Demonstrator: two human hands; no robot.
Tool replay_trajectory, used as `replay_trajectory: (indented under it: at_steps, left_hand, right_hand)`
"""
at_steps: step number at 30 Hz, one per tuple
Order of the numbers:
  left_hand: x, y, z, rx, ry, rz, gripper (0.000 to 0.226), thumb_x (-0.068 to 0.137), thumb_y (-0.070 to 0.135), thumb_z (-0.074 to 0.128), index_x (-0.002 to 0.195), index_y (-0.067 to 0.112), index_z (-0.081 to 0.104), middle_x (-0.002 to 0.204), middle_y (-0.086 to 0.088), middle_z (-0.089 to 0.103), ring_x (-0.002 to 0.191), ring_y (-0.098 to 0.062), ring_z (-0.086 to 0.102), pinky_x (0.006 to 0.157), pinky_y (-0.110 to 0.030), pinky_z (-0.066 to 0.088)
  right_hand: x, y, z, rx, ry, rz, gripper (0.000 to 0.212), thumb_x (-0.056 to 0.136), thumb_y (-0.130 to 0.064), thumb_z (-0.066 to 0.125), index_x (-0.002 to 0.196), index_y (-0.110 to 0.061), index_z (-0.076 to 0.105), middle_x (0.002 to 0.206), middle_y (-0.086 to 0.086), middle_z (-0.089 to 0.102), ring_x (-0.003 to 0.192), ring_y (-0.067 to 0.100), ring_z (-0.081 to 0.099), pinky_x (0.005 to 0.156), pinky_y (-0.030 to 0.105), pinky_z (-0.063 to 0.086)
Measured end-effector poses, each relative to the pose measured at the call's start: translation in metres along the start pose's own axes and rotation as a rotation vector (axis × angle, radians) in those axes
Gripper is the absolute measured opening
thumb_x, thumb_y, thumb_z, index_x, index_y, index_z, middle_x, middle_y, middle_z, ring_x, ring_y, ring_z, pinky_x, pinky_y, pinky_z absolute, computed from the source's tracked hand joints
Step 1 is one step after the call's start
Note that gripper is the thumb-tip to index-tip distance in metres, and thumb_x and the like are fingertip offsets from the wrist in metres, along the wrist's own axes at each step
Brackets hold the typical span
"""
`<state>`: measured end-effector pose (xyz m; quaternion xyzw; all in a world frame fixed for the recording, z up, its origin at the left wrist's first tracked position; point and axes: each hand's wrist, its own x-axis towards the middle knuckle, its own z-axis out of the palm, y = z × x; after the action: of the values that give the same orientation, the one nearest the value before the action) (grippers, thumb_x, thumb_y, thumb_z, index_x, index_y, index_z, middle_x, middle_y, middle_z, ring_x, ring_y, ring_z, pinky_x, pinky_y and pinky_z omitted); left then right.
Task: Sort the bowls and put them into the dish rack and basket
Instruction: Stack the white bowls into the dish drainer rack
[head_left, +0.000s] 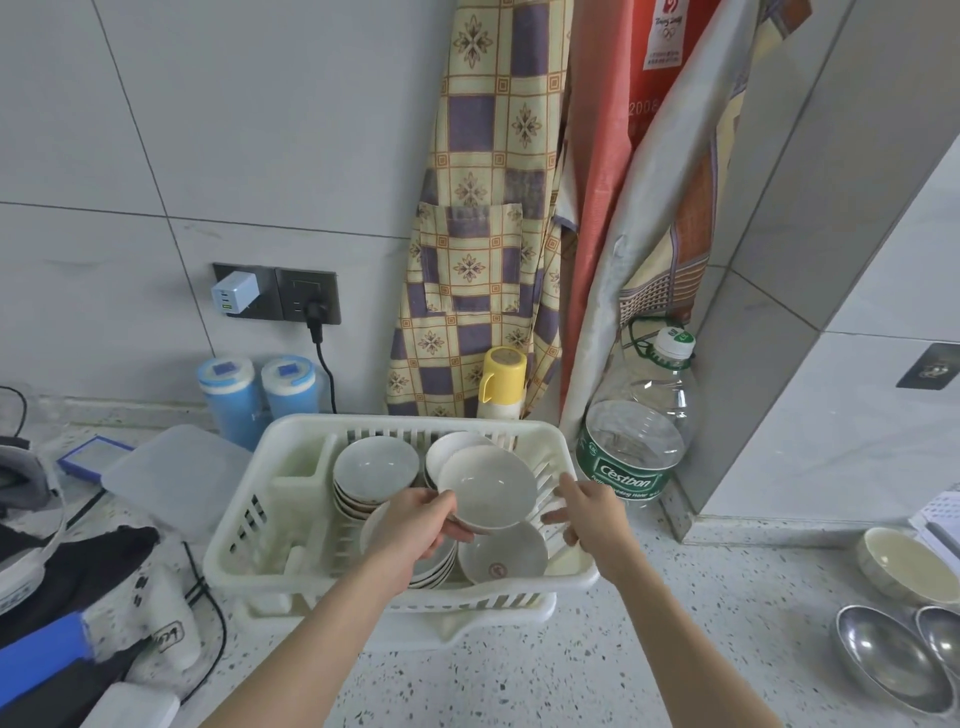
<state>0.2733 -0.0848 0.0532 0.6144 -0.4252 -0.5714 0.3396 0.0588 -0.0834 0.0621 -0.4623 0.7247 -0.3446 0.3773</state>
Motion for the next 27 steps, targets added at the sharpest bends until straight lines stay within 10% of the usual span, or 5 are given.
replay_trajectory:
  at_steps: [14, 27]
  left_hand:
    - [-0.008, -0.012, 0.037, 0.109, -0.15, 0.011, 0.021, 0.09, 0.014, 0.054, 0.106, 0.025, 0.06, 0.071, -0.005, 0.077, 0.037, -0.006, 0.041, 0.036, -0.018, 0.025]
    - [-0.011, -0.022, 0.028, 0.683, -0.101, 0.103, 0.027, 0.085, 0.027, 0.052, 0.06, 0.02, 0.045, 0.052, 0.005, 0.051, 0.046, -0.011, 0.051, 0.047, -0.022, 0.036]
  right_hand:
    - [-0.001, 0.001, -0.007, -0.385, -0.041, -0.01, 0.021, 0.073, -0.002, 0.05, 0.058, 0.002, 0.065, 0.047, 0.002, 0.058, 0.034, 0.007, 0.031, 0.037, 0.017, 0.023]
    - [0.0, 0.001, 0.014, -0.633, -0.154, 0.045, 0.018, 0.074, 0.002, 0.042, 0.064, -0.01, 0.052, 0.059, 0.002, 0.064, 0.046, 0.009, 0.047, 0.044, 0.02, 0.036]
